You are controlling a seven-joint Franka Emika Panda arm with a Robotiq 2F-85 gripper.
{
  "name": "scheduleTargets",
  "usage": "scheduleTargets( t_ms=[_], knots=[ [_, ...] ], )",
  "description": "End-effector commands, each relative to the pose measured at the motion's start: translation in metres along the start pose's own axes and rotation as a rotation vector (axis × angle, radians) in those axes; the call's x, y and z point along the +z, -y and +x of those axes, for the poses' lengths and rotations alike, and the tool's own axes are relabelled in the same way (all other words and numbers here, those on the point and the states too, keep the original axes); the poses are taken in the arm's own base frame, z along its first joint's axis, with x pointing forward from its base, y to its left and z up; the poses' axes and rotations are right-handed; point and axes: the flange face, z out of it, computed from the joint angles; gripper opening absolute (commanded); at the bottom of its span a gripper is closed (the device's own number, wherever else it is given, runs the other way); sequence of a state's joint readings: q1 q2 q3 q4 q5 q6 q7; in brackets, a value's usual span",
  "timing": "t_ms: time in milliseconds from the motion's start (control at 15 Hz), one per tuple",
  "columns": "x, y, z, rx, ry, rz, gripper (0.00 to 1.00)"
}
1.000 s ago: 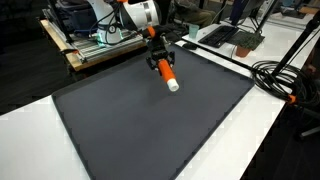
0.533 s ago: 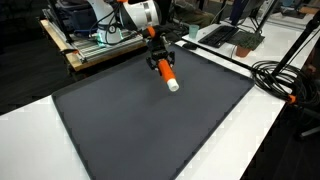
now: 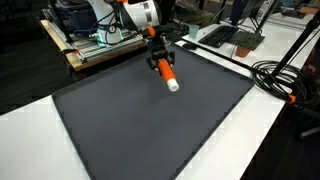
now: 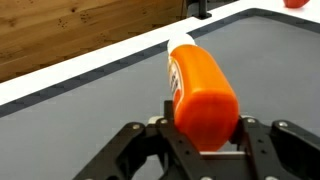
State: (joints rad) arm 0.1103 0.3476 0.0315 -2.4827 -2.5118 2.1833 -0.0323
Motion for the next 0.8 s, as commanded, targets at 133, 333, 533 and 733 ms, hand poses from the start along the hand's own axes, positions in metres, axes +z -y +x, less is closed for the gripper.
scheduleTargets(
  t_ms=[133, 333, 533, 733],
  knots=[
    [0.004, -0.002, 0.001, -0.008, 0.038, 0.000, 0.21],
    [0.009, -0.006, 0.007, -0.024, 0.077, -0.007, 0.21],
    [0.012, -0.001, 0.020, -0.043, 0.039, 0.004, 0.21],
    [0.015, 0.003, 0.032, -0.048, -0.015, 0.017, 0.21]
  ],
)
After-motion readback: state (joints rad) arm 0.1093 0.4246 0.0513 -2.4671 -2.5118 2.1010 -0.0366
